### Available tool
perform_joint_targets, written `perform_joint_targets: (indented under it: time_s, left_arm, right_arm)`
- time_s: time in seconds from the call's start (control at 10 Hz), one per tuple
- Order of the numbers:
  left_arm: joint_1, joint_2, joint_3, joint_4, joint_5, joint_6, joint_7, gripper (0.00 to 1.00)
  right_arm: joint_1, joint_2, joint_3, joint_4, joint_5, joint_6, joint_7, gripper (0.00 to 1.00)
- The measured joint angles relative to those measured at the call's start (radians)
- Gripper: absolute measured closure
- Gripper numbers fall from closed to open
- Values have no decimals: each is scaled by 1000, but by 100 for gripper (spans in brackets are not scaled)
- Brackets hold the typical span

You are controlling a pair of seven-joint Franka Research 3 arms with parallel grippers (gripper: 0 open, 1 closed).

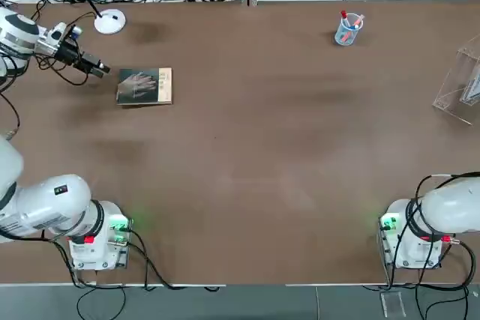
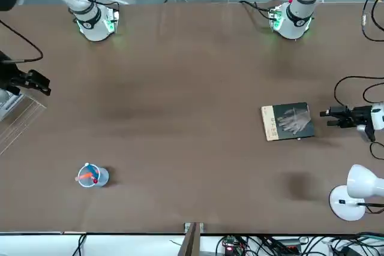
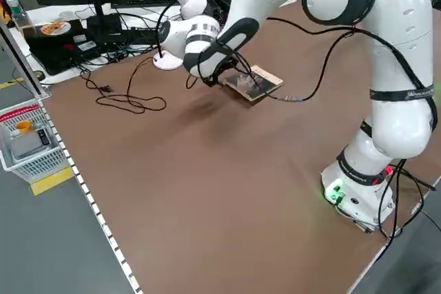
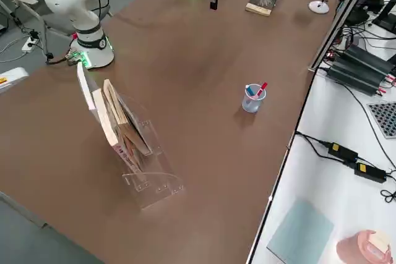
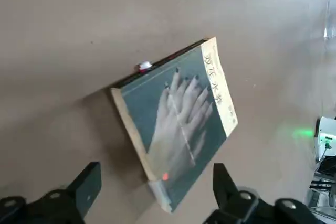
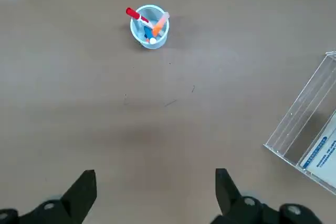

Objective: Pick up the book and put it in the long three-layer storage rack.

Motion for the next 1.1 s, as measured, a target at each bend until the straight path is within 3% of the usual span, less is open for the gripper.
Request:
perform_joint_targets:
  time_s: [0.5, 1.1]
  left_arm:
    - [12, 61, -2, 42, -23, -2, 25, 7]
    - [11, 110, -13, 65, -116, -4, 65, 7]
  right_arm:
    - [0, 0, 0, 0, 0, 0, 0, 0]
    - [0, 0, 0, 0, 0, -1, 0, 0]
